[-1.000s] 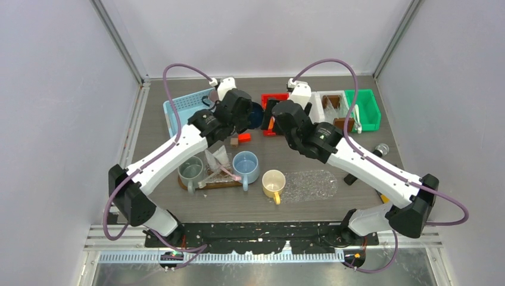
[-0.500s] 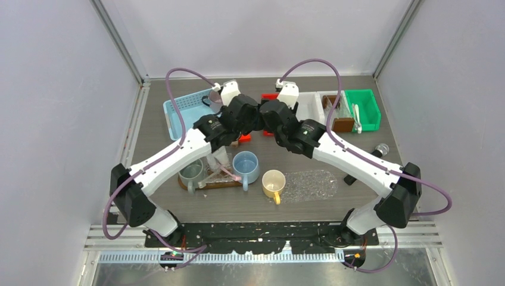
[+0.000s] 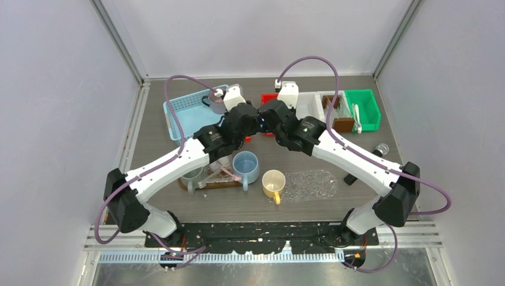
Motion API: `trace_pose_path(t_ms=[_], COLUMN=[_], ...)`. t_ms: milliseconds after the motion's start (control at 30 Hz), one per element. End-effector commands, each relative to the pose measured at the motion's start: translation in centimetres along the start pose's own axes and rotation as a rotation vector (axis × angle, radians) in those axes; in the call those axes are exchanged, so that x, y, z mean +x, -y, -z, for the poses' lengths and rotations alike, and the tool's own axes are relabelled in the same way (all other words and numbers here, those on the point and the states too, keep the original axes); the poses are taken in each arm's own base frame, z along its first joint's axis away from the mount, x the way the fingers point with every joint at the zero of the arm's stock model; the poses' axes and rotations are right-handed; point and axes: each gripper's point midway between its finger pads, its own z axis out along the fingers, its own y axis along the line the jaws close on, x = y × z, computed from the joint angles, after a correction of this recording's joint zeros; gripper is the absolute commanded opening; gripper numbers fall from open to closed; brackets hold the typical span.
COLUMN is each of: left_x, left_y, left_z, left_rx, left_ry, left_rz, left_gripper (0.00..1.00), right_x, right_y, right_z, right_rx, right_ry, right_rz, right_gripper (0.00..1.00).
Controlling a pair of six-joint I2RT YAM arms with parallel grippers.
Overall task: Prepare toiletry sets of a toothbrush and toothpaste on the tray
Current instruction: Pick up the cup from the storage box.
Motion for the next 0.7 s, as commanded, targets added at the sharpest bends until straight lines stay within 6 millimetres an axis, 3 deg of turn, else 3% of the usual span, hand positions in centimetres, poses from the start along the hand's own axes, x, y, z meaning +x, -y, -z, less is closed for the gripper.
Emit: trace_pose_path(t_ms=[0,233,433,567,667], left_x=[-4.7,-6.8,-8.4,-9.4,-10.3], left_y=[3.3,4.0,3.8,2.1,0.1], left_z=[1.8,3.9,7.3,9.2,10.5], left_rx=[0.139,0.231,0.337,0.32,0.263], left_ry=[0.142,0.197,0.247,0.27,0.265], left_rz=[0.145,0.021,-0.185,-0.318,-0.408], left_gripper=[0.41,0.7,0.88,0.94,0.99], right_x=[-4.3,-5.0,-5.1,-3.8,-1.4], right_y=[0.5,2.5,6.1,8.6,10.0], right_z=[1.0,1.8,2.9,3.6,3.9], right_rx=[0.038,0.047,0.036,0.02,-0.021], right_ry=[0.12,0.122,0.094,0.06,0.003], right_rz=[-0.136,-0.044,0.021,0.077,0.162], right_gripper=[0.01,0.0,0.0,0.0,0.0])
